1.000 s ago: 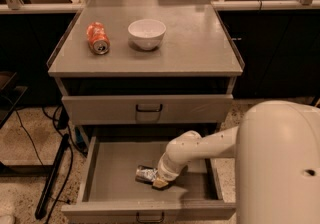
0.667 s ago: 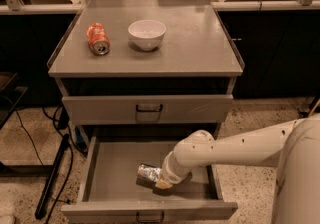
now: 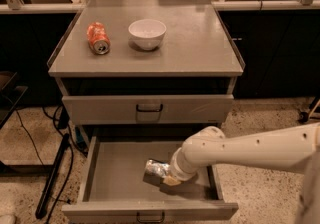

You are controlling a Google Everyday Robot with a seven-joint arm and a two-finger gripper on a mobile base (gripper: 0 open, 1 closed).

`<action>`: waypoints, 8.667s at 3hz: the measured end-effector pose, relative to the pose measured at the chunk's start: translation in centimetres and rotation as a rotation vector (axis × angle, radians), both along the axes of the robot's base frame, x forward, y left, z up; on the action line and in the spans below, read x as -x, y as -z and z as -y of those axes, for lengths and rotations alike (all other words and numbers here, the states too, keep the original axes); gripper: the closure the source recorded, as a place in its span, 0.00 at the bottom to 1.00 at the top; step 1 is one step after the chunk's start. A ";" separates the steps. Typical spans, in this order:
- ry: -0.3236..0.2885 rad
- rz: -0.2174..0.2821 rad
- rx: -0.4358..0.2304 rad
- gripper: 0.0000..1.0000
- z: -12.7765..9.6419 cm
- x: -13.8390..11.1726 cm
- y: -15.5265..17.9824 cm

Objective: Pick redbull can from middle drawer and place on counter

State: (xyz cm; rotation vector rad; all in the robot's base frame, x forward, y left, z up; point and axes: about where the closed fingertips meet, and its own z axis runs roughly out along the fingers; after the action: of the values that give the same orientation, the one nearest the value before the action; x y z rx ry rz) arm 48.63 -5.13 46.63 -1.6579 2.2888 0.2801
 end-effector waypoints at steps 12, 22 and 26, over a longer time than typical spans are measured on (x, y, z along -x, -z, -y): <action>0.253 0.259 0.179 1.00 12.1 -4.0 -23.3; 0.313 0.531 0.230 1.00 15.6 -17.3 -43.4; 0.223 0.537 0.161 1.00 12.1 -25.0 -44.9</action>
Offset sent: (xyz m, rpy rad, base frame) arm -0.0008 -0.0357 0.0279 -0.0465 -0.0206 -0.0748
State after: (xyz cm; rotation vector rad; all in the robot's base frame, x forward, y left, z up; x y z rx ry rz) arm 73.61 -17.21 91.51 -1.3183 2.0833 -0.3656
